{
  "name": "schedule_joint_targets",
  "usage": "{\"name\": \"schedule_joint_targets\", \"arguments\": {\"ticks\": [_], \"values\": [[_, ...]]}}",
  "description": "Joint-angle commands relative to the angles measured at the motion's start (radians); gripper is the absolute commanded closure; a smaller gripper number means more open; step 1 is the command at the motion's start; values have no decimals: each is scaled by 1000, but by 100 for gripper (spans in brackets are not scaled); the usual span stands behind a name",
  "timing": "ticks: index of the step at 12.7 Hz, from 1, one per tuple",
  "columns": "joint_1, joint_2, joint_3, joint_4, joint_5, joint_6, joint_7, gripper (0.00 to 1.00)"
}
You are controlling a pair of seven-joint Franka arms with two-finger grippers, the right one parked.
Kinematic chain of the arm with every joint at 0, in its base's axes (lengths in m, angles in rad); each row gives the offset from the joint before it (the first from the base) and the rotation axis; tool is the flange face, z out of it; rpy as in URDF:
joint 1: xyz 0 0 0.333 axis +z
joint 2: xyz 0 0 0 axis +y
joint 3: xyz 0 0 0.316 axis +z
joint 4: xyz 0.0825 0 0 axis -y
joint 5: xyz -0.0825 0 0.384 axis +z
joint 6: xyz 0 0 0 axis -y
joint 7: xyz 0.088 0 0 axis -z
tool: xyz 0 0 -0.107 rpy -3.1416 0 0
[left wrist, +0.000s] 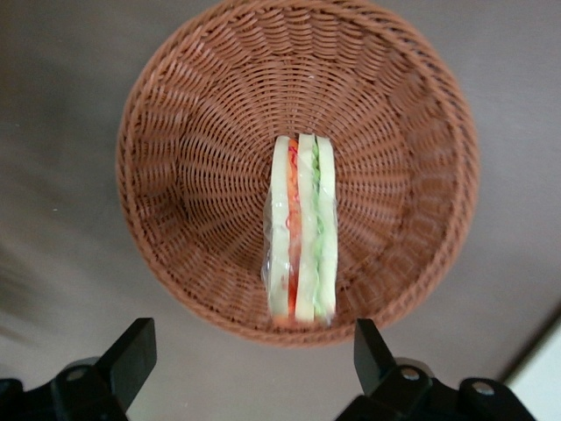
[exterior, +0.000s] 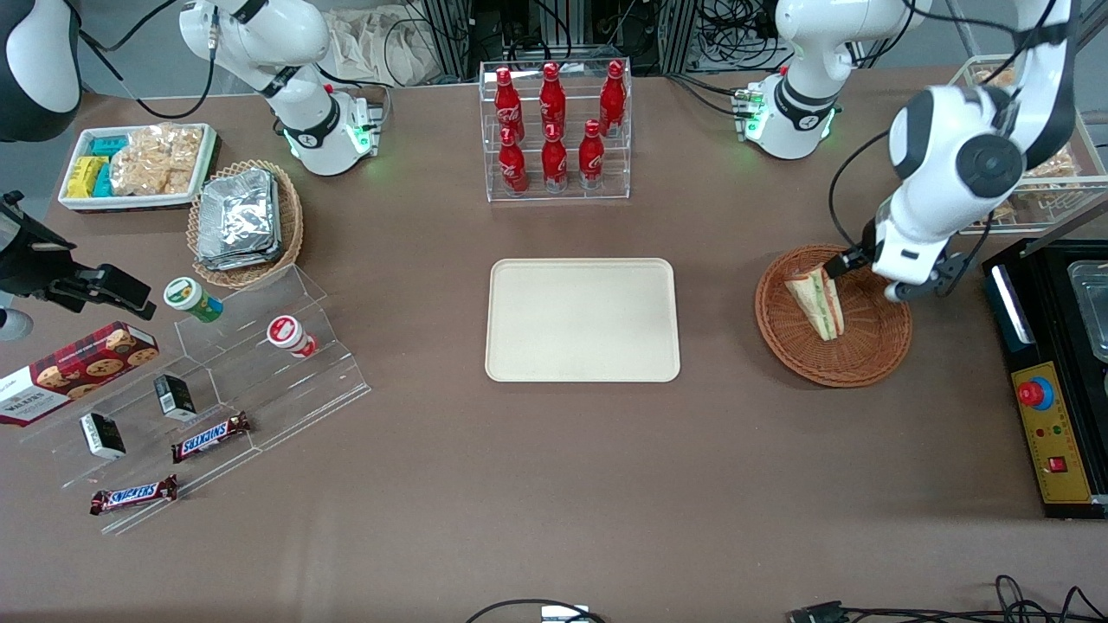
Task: Place sandwich from basket to tray
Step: 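Move the open left gripper over the wrapped sandwich in the wicker basket, then lower the left gripper and close it on the wrapped sandwich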
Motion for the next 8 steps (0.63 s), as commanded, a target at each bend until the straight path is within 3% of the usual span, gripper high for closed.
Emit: {"name": "schedule_joint_targets", "arguments": {"ticks": [1, 4, 8], "values": [[4, 129, -4, 15, 30, 90, -42, 0], [-4, 226, -4, 15, 70, 142, -84, 0], [-4, 255, -4, 16, 78, 156, -93, 1]]}}
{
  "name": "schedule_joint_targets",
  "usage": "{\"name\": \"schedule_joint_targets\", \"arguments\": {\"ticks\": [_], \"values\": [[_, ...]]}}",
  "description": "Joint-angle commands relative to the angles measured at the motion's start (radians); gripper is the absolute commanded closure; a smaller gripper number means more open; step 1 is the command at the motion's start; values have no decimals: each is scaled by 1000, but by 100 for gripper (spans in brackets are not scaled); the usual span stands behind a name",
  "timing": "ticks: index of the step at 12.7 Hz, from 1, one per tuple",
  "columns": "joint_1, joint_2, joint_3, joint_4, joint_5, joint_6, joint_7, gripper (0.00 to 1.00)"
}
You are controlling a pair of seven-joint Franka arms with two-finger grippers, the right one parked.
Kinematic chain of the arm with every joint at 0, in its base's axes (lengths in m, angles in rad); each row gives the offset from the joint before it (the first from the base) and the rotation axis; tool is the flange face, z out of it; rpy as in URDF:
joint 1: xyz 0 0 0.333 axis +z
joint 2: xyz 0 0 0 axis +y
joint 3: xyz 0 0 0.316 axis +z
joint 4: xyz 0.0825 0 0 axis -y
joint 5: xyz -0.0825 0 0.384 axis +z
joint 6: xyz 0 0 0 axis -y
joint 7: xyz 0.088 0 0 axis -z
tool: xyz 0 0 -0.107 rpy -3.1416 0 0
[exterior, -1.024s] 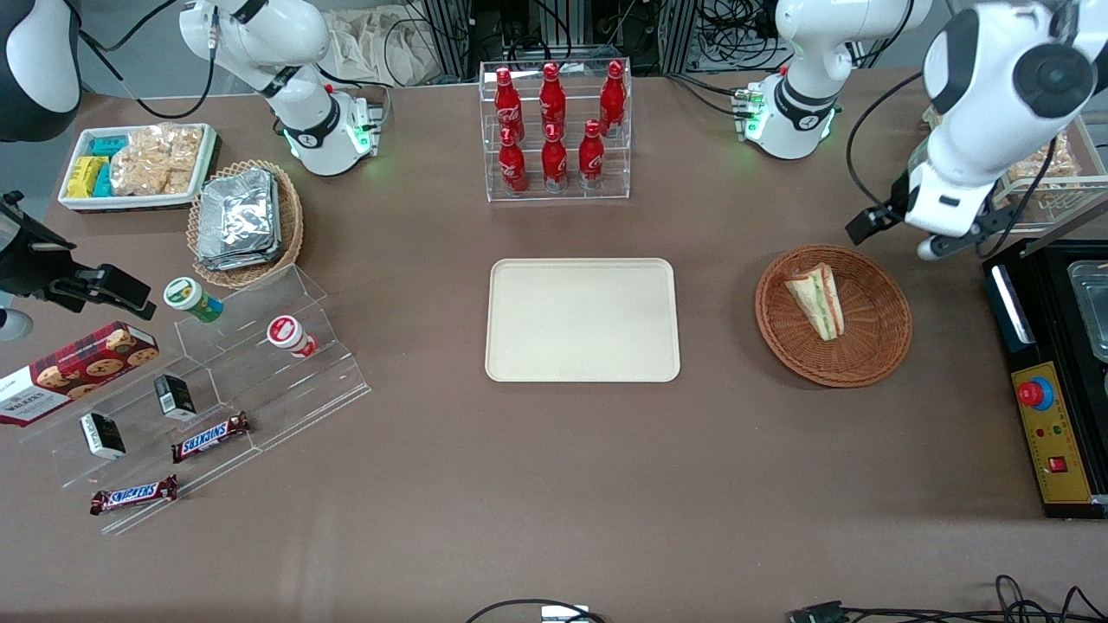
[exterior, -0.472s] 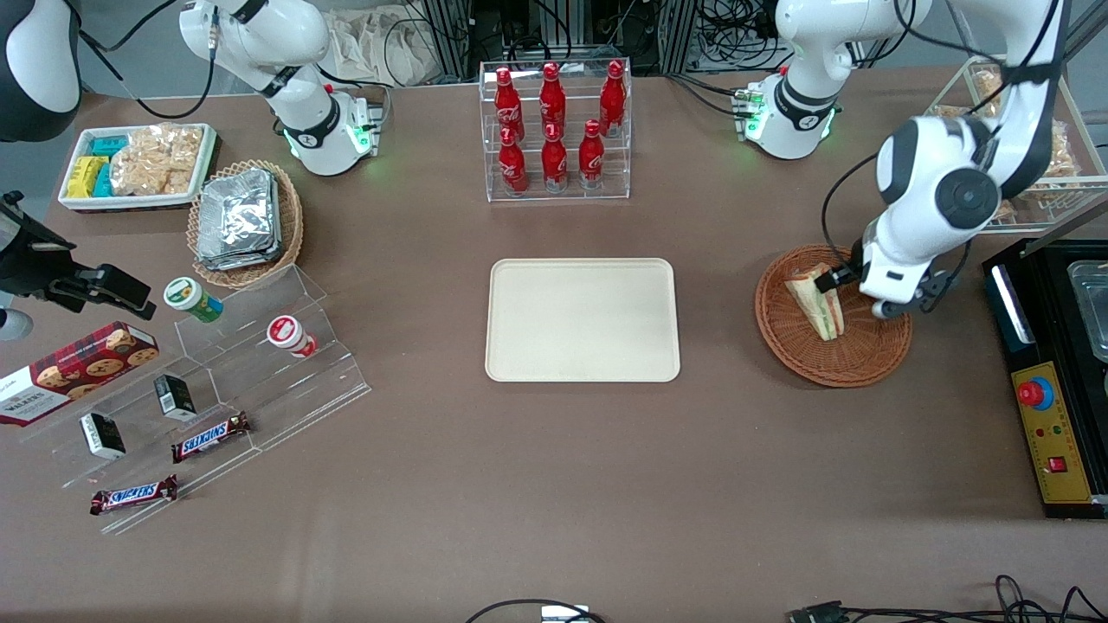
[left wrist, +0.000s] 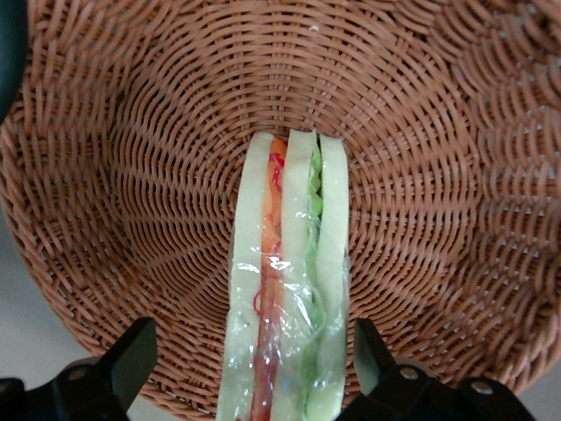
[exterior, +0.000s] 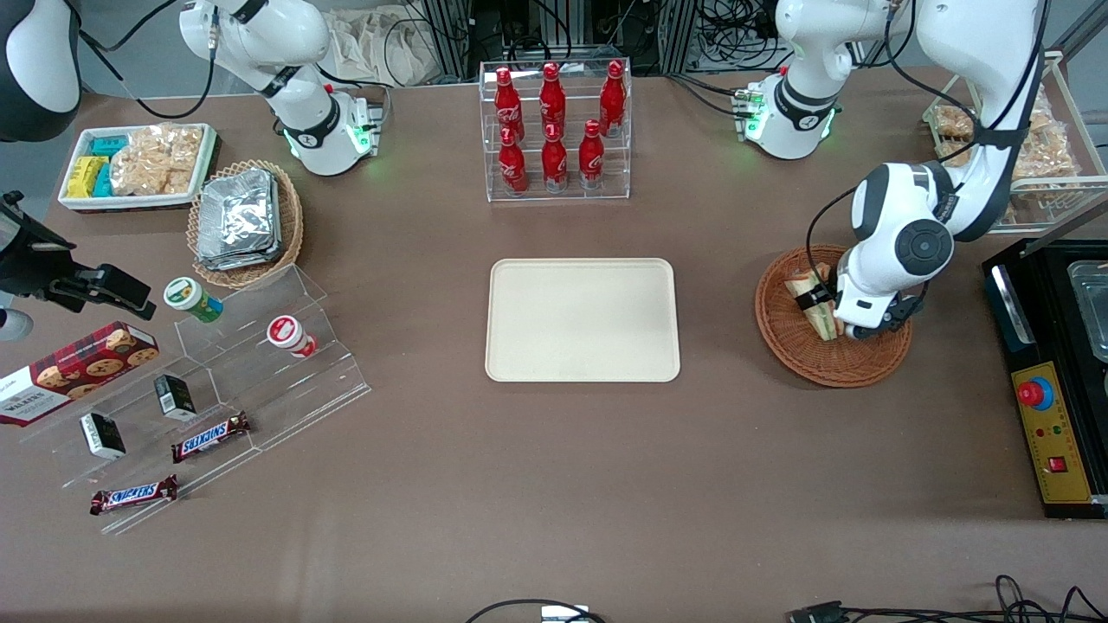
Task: Place sandwich from basket to tray
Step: 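Lower the left gripper and close it on the wrapped sandwich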
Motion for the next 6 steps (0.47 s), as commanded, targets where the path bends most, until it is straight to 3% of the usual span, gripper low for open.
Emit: {"name": "schedule_joint_targets", "arguments": {"ticks": [1, 2, 4, 6], "values": [[-1, 9, -5, 12, 24, 8, -27, 2], [-1, 18, -4, 12, 24, 13, -27, 9], [-3, 26, -4, 13, 26, 20, -27, 95], [-3, 27, -4, 13, 26, 20, -28, 100]]}}
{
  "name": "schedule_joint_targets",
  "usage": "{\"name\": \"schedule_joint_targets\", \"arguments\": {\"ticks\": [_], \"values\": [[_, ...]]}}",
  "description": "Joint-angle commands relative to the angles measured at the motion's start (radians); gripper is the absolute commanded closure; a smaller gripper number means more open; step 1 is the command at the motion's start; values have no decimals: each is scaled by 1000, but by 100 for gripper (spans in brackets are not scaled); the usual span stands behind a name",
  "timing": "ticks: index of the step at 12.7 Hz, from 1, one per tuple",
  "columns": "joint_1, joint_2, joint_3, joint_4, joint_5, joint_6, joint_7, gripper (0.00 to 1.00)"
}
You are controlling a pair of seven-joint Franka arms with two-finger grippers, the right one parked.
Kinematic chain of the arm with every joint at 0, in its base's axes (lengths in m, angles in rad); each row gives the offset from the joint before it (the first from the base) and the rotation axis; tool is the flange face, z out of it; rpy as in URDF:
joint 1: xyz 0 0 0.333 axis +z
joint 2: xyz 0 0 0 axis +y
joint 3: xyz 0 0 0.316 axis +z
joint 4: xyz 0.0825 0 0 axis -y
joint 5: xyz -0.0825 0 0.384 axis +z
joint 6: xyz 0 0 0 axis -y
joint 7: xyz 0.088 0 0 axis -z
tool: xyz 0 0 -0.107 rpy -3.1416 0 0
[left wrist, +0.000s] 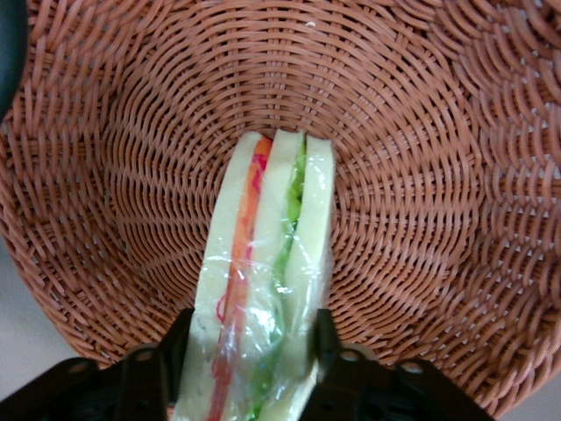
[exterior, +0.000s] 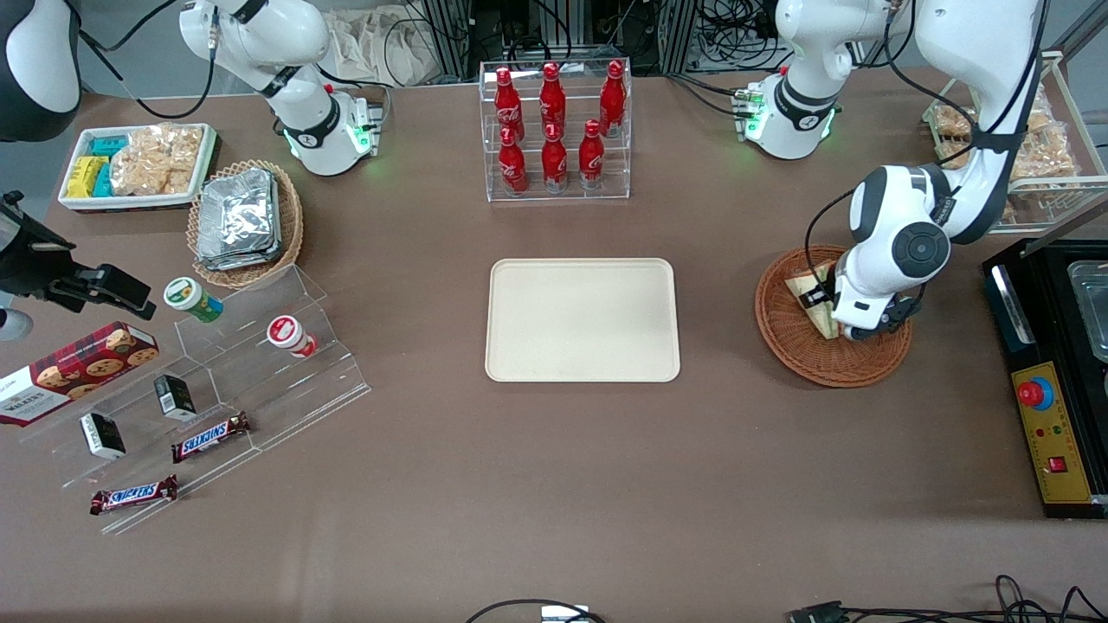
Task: Place sandwich from basket to tray
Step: 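Lower the left gripper and close it on the wrapped sandwich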
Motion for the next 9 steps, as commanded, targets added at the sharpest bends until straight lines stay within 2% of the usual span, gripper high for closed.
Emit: {"name": "schedule_joint_targets", "arguments": {"ticks": [1, 5, 9], "values": [[-1, 16, -3, 13, 24, 10, -27, 100], [-1, -16, -3, 19, 31, -8, -21, 100], [1, -126, -6, 68, 32, -164, -5, 100]]}}
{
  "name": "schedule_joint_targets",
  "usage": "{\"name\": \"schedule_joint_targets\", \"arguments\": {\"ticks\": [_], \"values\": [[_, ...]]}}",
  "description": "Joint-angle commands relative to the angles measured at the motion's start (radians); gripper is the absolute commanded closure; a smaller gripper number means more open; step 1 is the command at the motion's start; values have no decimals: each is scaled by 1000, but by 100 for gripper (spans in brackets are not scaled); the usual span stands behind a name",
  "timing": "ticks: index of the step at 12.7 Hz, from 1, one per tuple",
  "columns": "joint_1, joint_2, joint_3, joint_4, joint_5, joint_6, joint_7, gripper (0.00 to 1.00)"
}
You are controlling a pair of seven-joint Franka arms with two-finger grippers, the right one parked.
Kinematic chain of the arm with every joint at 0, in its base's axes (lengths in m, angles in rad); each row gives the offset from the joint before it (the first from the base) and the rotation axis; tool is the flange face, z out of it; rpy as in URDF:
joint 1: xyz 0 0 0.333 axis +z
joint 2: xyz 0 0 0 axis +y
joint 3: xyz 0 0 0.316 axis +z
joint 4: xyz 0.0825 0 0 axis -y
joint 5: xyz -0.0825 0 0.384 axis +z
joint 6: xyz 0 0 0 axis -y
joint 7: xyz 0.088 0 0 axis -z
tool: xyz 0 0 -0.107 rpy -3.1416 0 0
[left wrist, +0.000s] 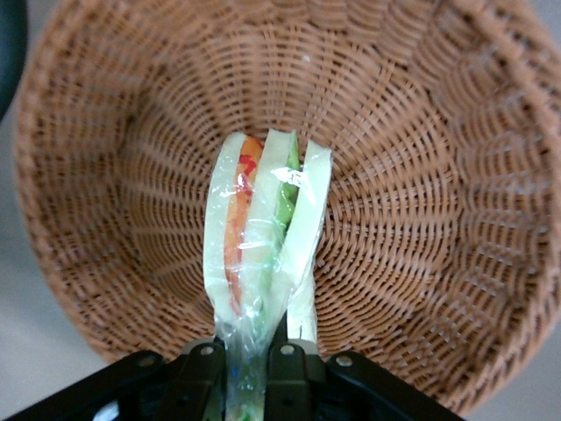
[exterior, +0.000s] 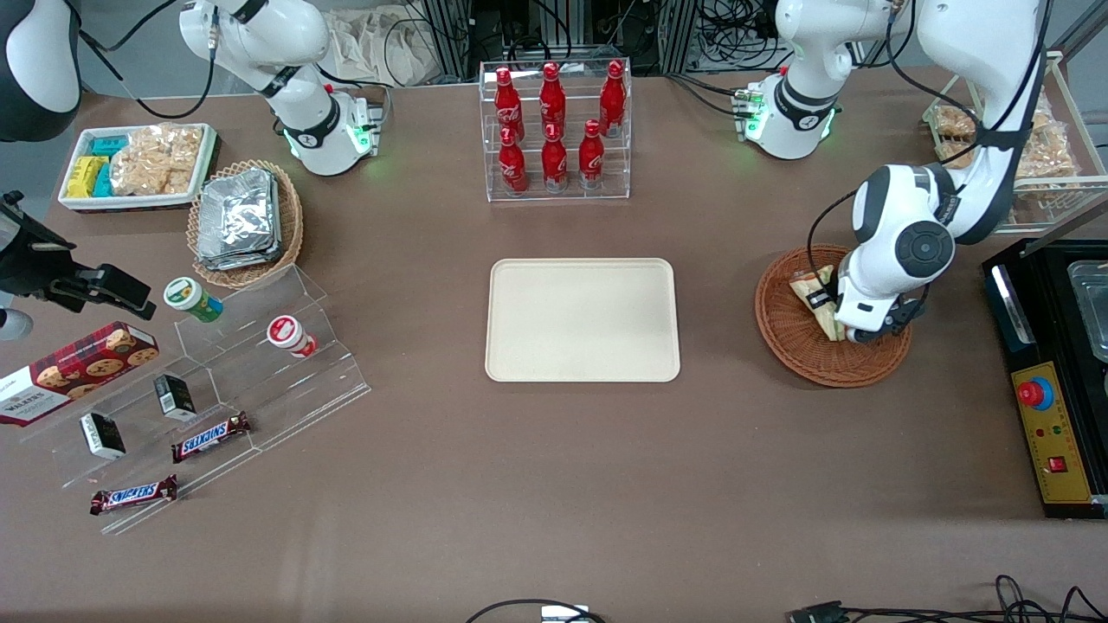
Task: Place sandwich from basket to tray
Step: 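Lift the sandwich out of the basket with the left gripper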
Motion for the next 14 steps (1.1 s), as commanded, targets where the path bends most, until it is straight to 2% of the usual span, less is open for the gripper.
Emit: {"name": "schedule_joint_targets", "arguments": {"ticks": [1, 4, 8, 11, 14], "values": [[1, -109, -7, 82, 20, -189, 6, 100], [0, -129, -8, 353, 1, -534, 120, 100], [0, -102, -8, 708, -5, -855, 283, 100], [-7, -56, -31, 820, -5, -934, 288, 100], [-7, -14, -121, 875, -5, -935, 270, 100]]}}
